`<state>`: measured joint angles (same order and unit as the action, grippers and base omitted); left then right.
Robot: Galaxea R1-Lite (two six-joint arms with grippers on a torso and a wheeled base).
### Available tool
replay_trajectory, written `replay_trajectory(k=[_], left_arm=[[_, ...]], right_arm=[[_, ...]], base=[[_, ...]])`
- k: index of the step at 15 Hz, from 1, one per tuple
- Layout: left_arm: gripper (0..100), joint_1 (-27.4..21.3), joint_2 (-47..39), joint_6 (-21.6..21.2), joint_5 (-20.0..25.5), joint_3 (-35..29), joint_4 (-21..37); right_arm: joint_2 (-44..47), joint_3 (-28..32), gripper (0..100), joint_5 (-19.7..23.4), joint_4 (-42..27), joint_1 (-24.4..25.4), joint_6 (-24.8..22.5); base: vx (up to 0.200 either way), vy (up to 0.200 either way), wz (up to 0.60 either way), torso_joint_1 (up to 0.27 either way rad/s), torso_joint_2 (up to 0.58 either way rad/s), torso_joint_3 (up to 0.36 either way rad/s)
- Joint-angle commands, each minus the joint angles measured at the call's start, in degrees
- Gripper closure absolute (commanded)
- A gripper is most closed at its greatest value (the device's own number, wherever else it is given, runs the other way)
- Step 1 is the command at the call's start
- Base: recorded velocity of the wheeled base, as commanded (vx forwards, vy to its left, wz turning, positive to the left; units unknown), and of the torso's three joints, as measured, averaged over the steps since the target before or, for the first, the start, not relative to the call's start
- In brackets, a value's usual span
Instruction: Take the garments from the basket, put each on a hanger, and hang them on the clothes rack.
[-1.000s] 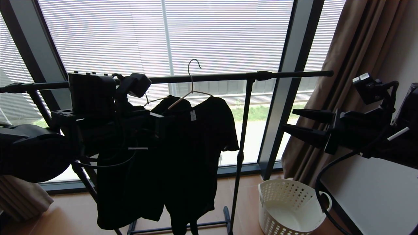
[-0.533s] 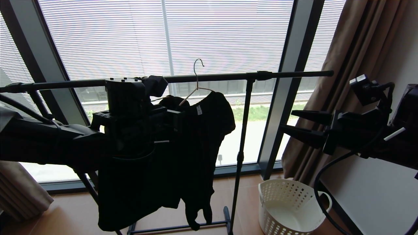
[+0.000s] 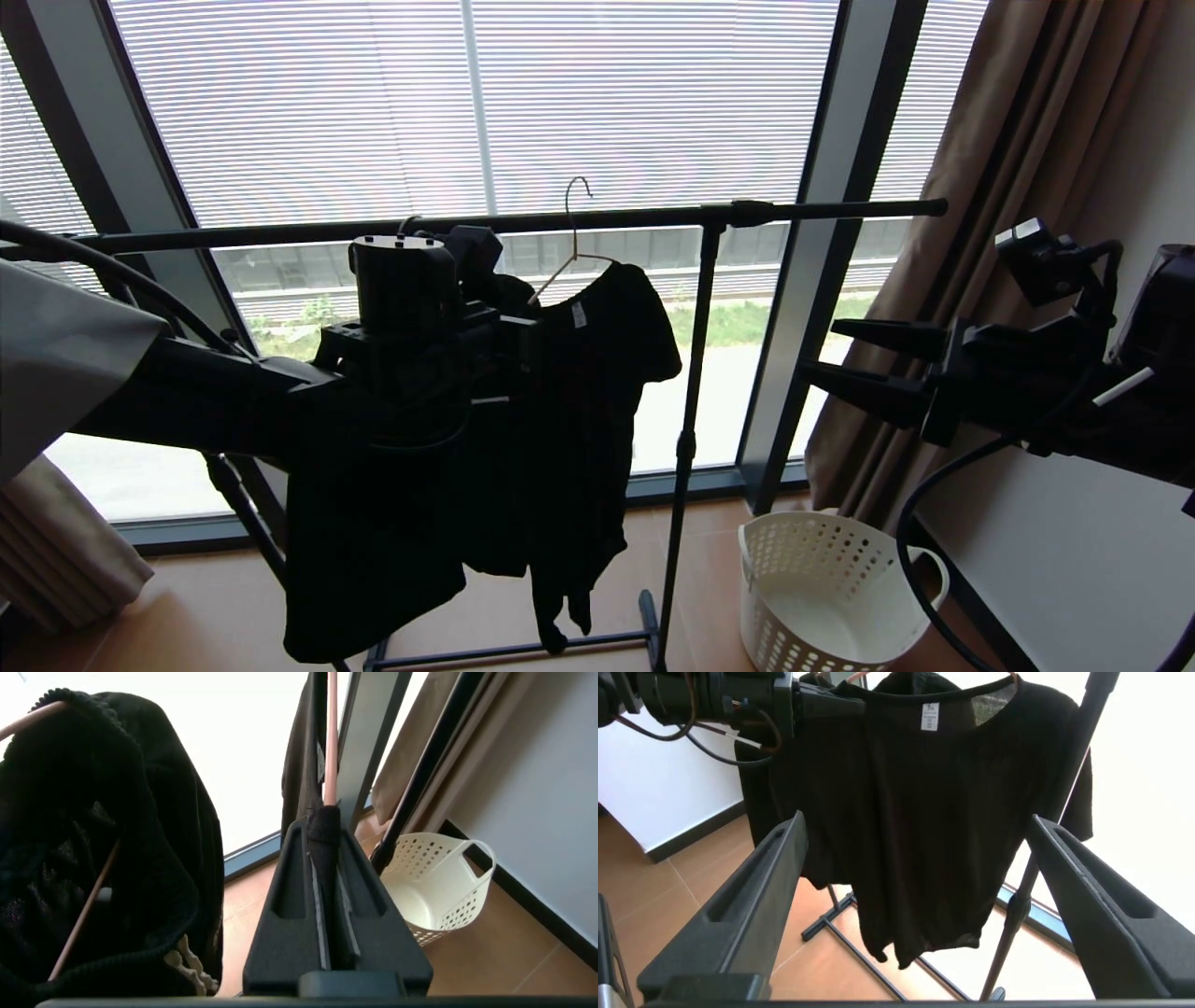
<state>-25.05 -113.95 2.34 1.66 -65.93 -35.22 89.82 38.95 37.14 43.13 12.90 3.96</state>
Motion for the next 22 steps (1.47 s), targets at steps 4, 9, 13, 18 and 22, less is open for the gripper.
replay_trajectory(k=[4,9,13,18,22], left_arm=[[100,0.0,-1.1,0.12,-0.16,-0.25,-0.03],[100,0.0,-1.37,0.91,-0.43,0.36,-0.03],[100,0.0,-1.54,1.35,-0.43,1.06,-0.03],[100,0.0,-1.63,2.84,-0.25,1.68,-0.46],[100,0.0,-1.54,2.76,-0.34,3.0,-0.46]], right_arm=[[0.09,-0.19,0,0.03,0.02,0.02,-0.09],[0.09,-0.19,0,0.03,0.02,0.02,-0.09],[0.09,-0.19,0,0.03,0.02,0.02,-0.09],[0.62,-0.28,0,0.03,0.02,0.02,-0.09],[0.71,-0.54,0,0.03,0.02,0.02,-0.18]], base=[[0.0,0.0,0.0,0.0,0.0,0.0],[0.0,0.0,0.0,0.0,0.0,0.0],[0.0,0.0,0.0,0.0,0.0,0.0],[0.0,0.0,0.0,0.0,0.0,0.0],[0.0,0.0,0.0,0.0,0.0,0.0]])
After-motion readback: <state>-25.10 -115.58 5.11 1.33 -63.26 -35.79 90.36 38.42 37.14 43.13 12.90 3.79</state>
